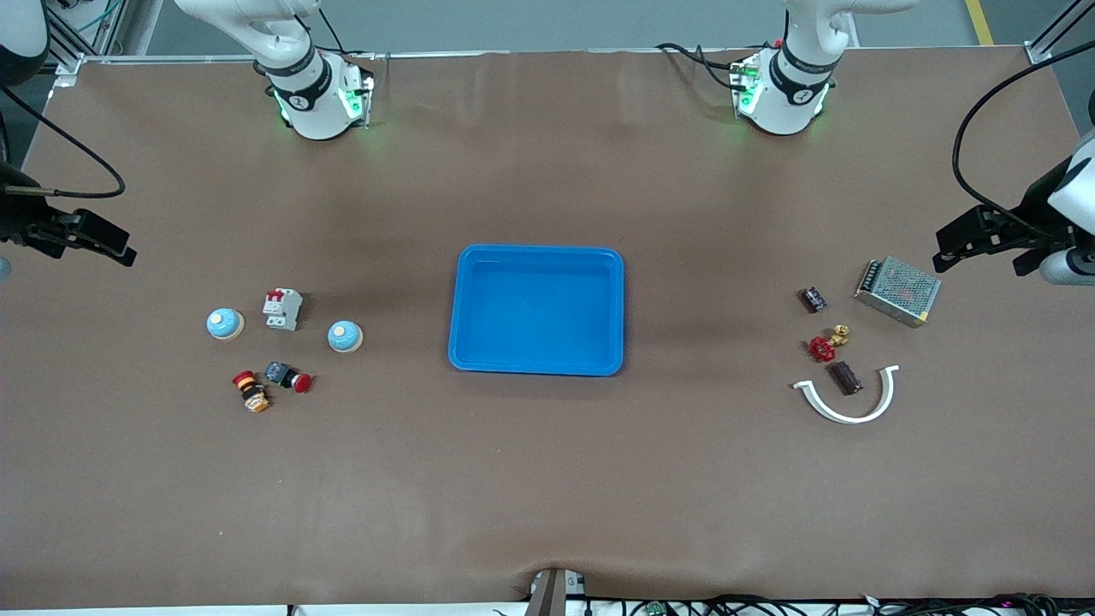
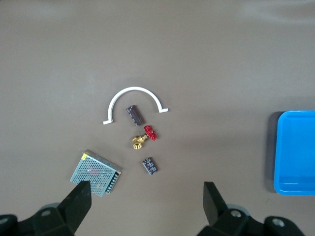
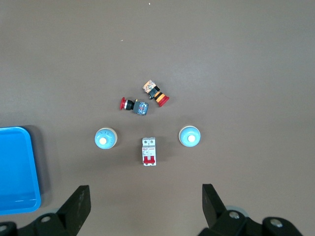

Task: Place electrolytic capacitor and blue bell in tray
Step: 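Reach the capacitor with the left gripper while the right gripper reaches the bell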

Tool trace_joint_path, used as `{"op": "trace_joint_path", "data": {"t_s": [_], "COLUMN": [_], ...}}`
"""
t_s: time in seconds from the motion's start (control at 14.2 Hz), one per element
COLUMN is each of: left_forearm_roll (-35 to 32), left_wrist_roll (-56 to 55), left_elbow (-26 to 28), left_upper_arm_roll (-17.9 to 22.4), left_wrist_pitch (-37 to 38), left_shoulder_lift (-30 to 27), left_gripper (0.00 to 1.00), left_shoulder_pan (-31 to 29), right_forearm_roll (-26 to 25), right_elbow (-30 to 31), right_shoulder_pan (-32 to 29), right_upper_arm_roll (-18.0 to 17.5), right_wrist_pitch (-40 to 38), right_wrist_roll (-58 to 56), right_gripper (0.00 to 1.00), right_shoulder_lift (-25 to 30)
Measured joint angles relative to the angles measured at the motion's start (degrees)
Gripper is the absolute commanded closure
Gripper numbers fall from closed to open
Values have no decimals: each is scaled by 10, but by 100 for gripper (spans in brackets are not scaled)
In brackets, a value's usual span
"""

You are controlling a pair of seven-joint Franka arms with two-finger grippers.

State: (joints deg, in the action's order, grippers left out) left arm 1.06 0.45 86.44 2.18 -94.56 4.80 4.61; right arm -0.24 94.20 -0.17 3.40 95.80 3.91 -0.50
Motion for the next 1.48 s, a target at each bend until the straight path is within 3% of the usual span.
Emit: {"op": "trace_joint_path", "data": {"t_s": [0.21, 0.77, 1.05, 1.48], "left_forearm_roll": [-6, -6, -6, -6], "left_wrist_roll": [-14, -161, -188, -246], "left_elbow": [59, 192, 229, 314], "left_upper_arm_roll": [0, -8, -13, -17], "left_wrist_pitch": [-54, -160, -172, -294], "left_shoulder_lift": [-4, -2, 0, 18], "left_gripper": [0, 0, 0, 0], "left_shoulder_pan": [0, 5, 6, 6], "right_forearm_roll": [0, -1, -1, -1], "right_elbow": [1, 8, 43, 130], "right_shoulder_pan": [-8, -85, -100, -100], "right_upper_arm_roll": [1, 5, 5, 3], "right_wrist_pitch": [27, 60, 93, 177], "right_wrist_roll": [-15, -194, -255, -288], "right_gripper": [0, 0, 0, 0], "right_shoulder_lift": [-28, -94, -103, -104]}}
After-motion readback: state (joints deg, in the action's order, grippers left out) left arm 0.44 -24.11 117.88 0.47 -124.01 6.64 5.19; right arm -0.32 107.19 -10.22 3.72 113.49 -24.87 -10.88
